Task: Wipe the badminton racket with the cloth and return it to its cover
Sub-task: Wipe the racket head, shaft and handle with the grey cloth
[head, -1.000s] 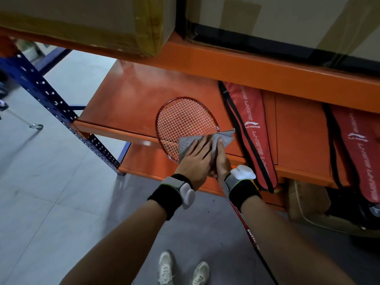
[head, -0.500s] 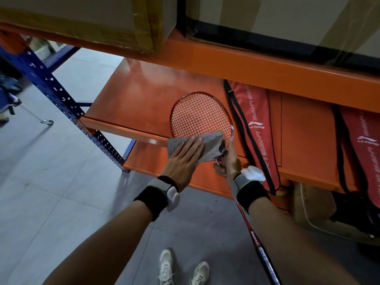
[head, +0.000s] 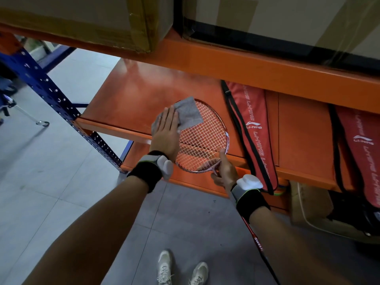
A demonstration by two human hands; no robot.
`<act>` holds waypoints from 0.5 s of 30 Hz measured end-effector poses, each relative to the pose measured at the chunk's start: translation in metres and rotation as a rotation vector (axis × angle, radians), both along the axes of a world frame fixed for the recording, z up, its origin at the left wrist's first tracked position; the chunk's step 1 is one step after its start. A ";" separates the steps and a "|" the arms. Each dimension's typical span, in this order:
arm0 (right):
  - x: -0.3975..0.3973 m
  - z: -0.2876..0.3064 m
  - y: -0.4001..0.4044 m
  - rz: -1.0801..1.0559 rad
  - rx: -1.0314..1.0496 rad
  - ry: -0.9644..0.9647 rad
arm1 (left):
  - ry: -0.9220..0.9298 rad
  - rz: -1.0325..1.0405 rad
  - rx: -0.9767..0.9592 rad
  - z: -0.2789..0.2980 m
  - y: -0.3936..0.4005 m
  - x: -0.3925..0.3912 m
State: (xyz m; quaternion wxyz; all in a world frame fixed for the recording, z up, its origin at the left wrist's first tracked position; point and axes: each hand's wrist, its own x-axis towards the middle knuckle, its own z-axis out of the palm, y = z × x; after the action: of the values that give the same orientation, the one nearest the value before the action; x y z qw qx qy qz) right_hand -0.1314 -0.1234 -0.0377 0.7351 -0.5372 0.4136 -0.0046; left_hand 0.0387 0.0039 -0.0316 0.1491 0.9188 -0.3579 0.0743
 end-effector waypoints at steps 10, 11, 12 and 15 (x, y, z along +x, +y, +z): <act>0.012 0.001 0.018 0.062 -0.063 0.017 | -0.067 -0.158 0.006 -0.007 -0.024 -0.037; 0.013 0.003 0.016 0.053 -0.071 0.034 | -0.074 -0.205 0.026 -0.011 -0.022 -0.041; 0.014 0.003 0.015 0.051 -0.076 0.053 | -0.071 -0.245 0.043 -0.015 -0.020 -0.044; 0.012 0.002 0.012 0.105 -0.071 0.054 | 0.022 -0.322 0.000 -0.016 -0.016 -0.041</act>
State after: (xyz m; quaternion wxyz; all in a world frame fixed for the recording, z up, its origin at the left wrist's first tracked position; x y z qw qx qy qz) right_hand -0.1194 -0.1113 -0.0358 0.7034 -0.5837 0.4041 0.0338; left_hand -0.0026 -0.0120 -0.0473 0.1631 0.8504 -0.4987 0.0395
